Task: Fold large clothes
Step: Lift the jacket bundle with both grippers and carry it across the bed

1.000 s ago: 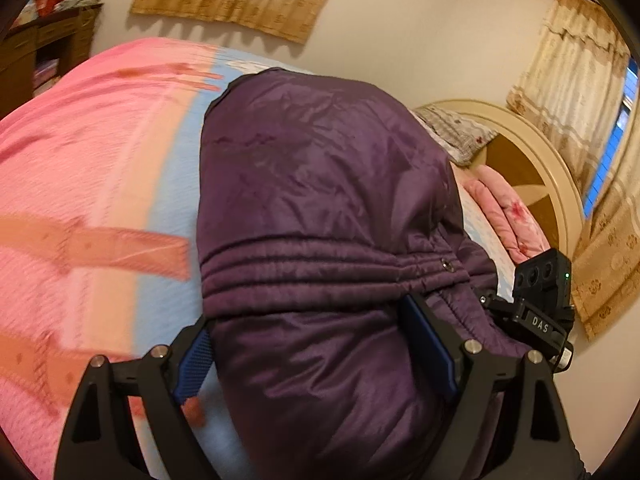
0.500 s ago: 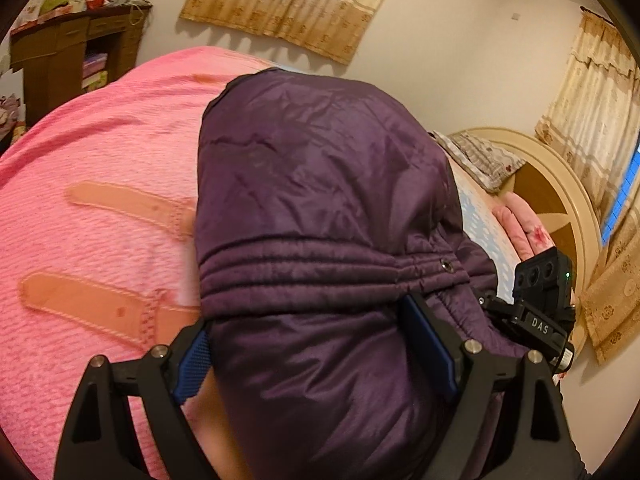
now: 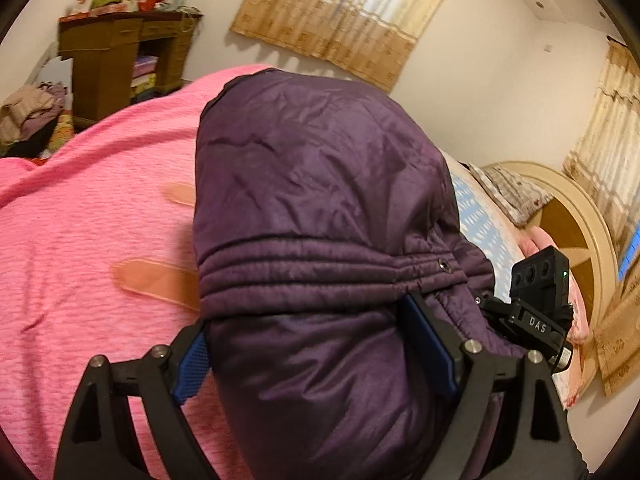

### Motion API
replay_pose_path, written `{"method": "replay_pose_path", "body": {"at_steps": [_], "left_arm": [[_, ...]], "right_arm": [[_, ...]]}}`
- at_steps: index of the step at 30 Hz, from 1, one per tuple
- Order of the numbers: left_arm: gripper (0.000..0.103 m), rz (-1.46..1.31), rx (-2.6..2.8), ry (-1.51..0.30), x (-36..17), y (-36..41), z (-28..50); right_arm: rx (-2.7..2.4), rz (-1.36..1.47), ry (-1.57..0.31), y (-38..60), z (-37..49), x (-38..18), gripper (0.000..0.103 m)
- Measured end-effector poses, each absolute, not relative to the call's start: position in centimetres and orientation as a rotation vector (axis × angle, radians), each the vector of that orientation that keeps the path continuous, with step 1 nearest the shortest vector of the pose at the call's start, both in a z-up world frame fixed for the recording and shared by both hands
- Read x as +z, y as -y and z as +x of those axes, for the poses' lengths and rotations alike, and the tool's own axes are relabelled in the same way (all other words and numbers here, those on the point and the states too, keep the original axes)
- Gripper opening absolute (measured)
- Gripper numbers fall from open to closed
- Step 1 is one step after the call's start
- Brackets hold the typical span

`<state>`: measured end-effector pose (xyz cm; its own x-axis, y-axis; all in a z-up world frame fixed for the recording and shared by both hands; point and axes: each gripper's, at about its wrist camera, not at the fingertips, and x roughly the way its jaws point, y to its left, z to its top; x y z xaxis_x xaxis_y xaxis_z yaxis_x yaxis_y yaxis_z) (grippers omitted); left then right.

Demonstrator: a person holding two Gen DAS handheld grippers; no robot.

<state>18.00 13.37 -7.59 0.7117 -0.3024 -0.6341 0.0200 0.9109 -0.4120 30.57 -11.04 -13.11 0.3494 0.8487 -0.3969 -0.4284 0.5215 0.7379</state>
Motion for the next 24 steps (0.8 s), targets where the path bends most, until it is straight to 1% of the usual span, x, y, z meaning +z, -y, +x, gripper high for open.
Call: {"method": "replay_pose_path", "body": {"at_steps": [15,24], "left_arm": [[0.090,-0.488,0.014,-0.692,-7.5,-20.7,15.4],[0.090,-0.545,0.084,-0.685,-8.9,-23.5,14.4]], "right_arm": [[1.071,0.452,-0.918,-2.5,34.6,-12.1,0.052],[1.129,0.387,-0.966,-7.6,35.7,-12.9,0.052]]}}
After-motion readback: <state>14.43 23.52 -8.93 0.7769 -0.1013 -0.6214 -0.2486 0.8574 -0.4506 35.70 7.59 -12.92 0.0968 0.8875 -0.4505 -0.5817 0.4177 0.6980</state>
